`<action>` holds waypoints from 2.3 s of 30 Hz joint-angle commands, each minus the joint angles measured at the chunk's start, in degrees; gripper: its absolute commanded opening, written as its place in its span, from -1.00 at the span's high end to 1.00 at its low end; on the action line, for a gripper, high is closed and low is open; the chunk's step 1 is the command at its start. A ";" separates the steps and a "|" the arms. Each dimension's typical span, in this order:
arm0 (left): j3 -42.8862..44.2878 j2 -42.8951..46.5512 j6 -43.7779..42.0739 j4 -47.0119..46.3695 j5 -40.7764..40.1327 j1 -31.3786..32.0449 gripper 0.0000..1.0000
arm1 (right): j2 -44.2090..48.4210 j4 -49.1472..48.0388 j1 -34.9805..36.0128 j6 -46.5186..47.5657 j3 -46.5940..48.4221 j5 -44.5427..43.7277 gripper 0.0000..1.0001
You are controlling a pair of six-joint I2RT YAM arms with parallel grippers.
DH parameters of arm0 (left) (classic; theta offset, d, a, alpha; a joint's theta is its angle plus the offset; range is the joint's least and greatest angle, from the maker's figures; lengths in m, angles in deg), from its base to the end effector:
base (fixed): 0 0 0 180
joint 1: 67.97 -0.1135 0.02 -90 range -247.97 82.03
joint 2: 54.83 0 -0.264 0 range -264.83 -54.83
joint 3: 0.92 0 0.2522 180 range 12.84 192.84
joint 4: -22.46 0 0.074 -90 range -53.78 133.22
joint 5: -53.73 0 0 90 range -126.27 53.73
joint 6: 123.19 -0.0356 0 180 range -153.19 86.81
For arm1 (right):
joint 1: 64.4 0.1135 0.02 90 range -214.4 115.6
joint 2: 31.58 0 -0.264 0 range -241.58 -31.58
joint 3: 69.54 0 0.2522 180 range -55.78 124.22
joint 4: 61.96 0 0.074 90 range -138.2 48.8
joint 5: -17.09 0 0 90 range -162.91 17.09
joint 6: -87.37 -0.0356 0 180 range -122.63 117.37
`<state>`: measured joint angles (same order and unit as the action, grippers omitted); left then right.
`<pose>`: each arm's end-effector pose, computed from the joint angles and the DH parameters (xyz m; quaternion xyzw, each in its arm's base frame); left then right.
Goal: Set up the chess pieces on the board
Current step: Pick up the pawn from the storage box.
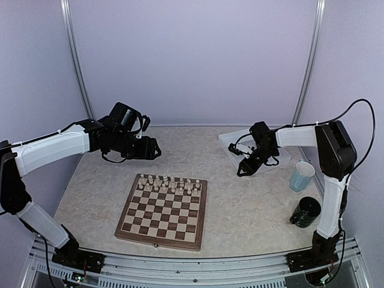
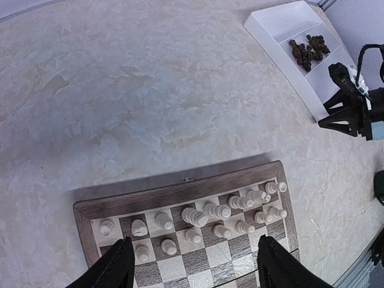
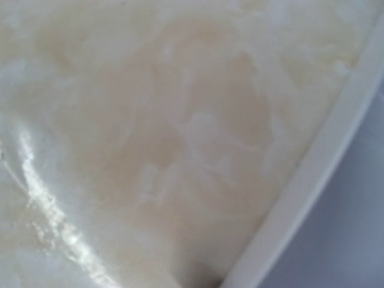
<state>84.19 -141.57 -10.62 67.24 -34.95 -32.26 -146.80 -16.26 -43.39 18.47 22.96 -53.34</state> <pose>0.2696 -0.1948 0.2905 0.1105 0.9219 -0.1901 0.3191 0.3735 0.1562 0.1549 -0.3775 0.8920 0.1668 0.1846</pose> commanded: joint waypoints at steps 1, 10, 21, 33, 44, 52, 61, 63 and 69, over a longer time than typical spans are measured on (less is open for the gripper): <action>-1.06 -0.30 0.28 -1.61 0.82 -0.20 -0.39 | 1.60 2.85 1.41 0.28 -1.66 2.83 0.41; -1.08 -1.78 0.11 -2.30 1.07 -0.28 -0.39 | 8.14 6.98 7.14 2.80 -11.01 5.96 0.32; -1.28 -2.20 -0.65 -2.78 0.86 -0.49 -0.39 | 13.27 10.53 14.16 6.96 -16.48 10.75 0.12; 1.15 -1.53 -5.48 -0.76 -4.02 -5.50 -0.39 | 14.50 19.54 17.02 13.69 -13.97 13.88 0.00; -0.43 -1.15 -6.81 -7.20 -4.28 -6.44 -0.39 | 13.06 15.18 2.39 8.33 1.92 6.99 0.33; -0.62 -1.64 -6.57 -7.62 -4.23 -5.42 -0.39 | 7.20 10.94 2.19 3.49 2.40 -0.70 0.41; -1.96 -2.04 -6.63 -8.51 -4.05 -5.38 -0.39 | 8.47 7.90 2.10 2.85 -1.97 -10.80 0.41; -2.01 -2.27 -6.81 -8.60 -4.05 -5.38 -0.39 | 9.04 7.58 2.21 2.89 -3.11 -12.22 0.41; -2.17 -2.83 -7.10 -8.67 -3.89 -5.47 -0.39 | 9.98 7.46 2.13 2.76 -5.13 -14.72 0.48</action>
<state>82.62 -143.45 -16.98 59.77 -39.49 -37.88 -139.45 -8.02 -41.55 21.79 18.88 -64.75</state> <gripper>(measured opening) 0.694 0.275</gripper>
